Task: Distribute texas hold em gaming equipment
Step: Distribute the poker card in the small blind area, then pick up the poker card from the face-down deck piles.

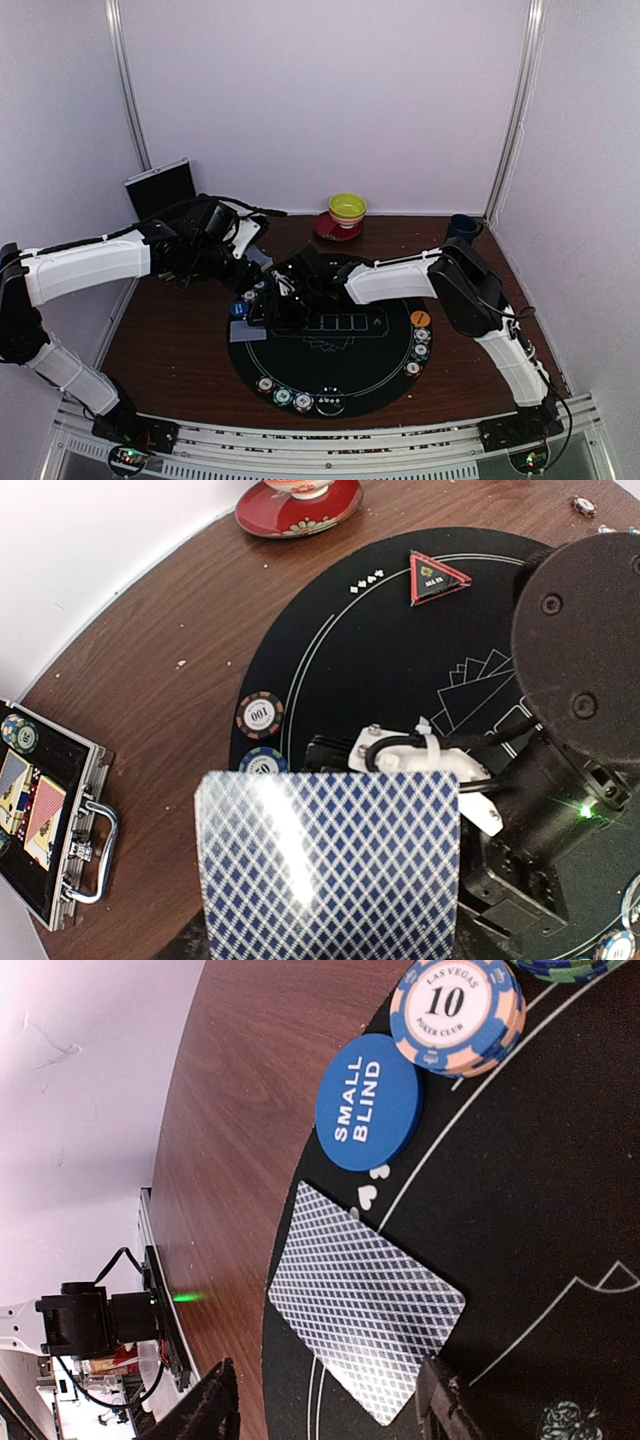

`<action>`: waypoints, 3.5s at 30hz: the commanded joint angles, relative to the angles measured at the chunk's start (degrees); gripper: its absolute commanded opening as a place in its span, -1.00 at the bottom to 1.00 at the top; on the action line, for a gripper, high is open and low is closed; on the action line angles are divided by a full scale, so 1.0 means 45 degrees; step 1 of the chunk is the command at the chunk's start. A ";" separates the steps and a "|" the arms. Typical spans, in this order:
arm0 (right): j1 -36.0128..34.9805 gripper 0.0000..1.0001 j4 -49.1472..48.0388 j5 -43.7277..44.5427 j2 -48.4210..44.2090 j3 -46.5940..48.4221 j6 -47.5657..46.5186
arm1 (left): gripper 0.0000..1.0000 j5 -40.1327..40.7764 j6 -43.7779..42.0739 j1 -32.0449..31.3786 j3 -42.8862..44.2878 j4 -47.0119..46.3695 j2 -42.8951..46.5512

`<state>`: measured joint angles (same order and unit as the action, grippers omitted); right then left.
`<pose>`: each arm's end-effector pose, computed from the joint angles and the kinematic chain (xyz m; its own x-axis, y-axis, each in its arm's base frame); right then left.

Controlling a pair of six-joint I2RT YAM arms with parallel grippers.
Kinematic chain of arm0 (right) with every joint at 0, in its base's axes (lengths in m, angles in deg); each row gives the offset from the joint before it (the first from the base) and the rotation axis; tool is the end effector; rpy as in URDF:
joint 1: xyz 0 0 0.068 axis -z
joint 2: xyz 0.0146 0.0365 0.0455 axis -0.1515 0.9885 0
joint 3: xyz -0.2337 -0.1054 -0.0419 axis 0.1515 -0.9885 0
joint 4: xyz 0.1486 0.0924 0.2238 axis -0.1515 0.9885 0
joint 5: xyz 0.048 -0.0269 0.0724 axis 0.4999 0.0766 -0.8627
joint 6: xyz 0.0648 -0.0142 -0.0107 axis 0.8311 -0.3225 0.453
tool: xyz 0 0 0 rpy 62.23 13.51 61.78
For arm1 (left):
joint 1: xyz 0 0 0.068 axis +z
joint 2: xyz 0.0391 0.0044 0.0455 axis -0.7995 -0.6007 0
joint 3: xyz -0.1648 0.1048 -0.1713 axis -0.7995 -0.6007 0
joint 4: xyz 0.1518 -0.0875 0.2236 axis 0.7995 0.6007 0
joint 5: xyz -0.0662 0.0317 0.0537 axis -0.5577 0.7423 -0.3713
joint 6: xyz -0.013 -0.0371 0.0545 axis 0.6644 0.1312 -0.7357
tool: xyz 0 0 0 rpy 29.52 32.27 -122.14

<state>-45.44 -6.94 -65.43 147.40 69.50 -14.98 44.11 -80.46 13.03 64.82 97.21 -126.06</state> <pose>0.2923 0.4622 0.0962 -0.9141 -0.3237 -0.2443 -0.3705 0.4216 0.8276 0.2719 -0.2205 0.2358 -0.6034 0.3982 -0.6909 0.5308 0.8471 0.0247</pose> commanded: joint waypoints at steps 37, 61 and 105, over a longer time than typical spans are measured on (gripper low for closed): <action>0.5246 0.44 -0.1636 -0.3254 -0.6172 -0.3347 -0.2524 | 0.14 -0.0733 0.0155 -0.0590 0.0323 -0.0378 -0.0938; 0.4299 0.36 -0.8655 -0.4281 -0.4338 -0.6341 0.3597 | 0.14 -0.1528 0.0273 -0.1783 0.1011 -0.0751 -0.2335; 0.2700 0.23 -0.6773 -0.7008 -0.3932 -0.5412 0.3031 | 0.17 -0.3602 -0.1713 -0.2236 0.0130 -0.1775 -0.1220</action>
<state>-32.22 -39.53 -95.70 131.23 42.97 0.86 29.05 -87.19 3.46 65.58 92.32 -132.81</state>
